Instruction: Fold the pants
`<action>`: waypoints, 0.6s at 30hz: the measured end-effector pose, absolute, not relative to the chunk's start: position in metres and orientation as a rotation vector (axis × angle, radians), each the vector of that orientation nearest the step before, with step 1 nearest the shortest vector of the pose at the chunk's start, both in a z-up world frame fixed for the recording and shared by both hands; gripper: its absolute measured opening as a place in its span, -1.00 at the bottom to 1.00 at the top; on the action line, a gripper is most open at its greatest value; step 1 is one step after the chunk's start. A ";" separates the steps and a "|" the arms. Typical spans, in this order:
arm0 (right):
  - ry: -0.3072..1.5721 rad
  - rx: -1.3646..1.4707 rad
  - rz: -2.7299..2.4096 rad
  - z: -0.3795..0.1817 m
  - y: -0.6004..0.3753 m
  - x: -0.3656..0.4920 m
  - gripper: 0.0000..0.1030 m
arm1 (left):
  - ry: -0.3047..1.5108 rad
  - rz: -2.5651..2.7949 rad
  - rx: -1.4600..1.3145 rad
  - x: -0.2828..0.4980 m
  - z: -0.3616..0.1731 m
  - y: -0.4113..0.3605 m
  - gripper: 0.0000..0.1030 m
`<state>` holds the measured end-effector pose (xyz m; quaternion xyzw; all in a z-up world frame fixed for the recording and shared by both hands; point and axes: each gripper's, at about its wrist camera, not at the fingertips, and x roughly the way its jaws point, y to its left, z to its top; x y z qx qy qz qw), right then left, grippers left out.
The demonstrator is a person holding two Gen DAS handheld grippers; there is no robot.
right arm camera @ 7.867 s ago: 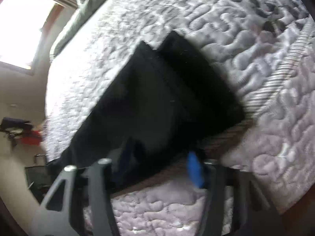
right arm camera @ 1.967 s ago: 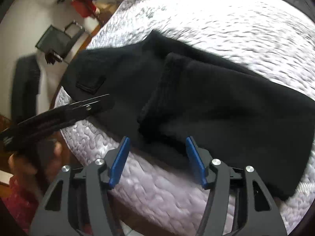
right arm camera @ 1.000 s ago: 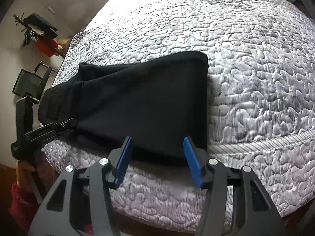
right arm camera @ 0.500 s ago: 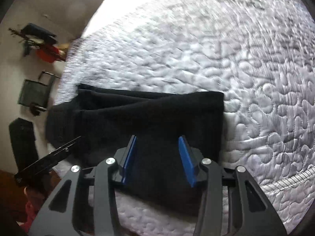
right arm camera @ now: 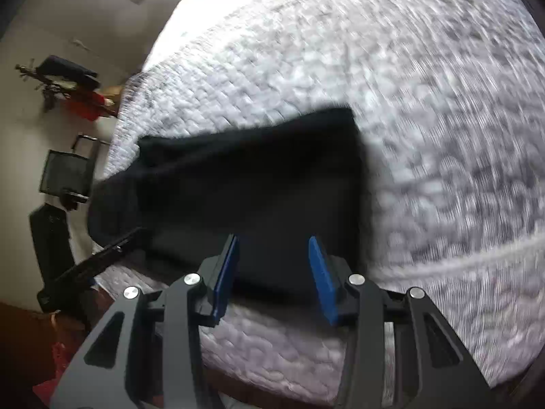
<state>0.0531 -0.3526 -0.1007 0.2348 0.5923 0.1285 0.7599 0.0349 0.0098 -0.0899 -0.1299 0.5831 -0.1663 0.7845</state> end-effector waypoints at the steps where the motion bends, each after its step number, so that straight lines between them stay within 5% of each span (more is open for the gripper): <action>1: 1.301 0.515 0.272 -0.108 -0.353 0.051 -0.22 | 1.267 -0.354 -0.286 0.036 -0.097 0.011 0.01; 9: 1.311 0.463 0.219 -0.115 -0.349 0.052 -0.33 | 1.261 -0.351 -0.324 0.033 -0.088 0.022 0.01; 13: 1.258 0.412 0.252 -0.089 -0.333 0.046 -0.17 | 1.195 -0.302 -0.354 0.012 -0.066 0.068 0.28; 18: 1.250 0.379 0.328 -0.080 -0.300 0.052 -0.08 | 1.156 -0.124 -0.437 -0.015 -0.062 0.152 0.30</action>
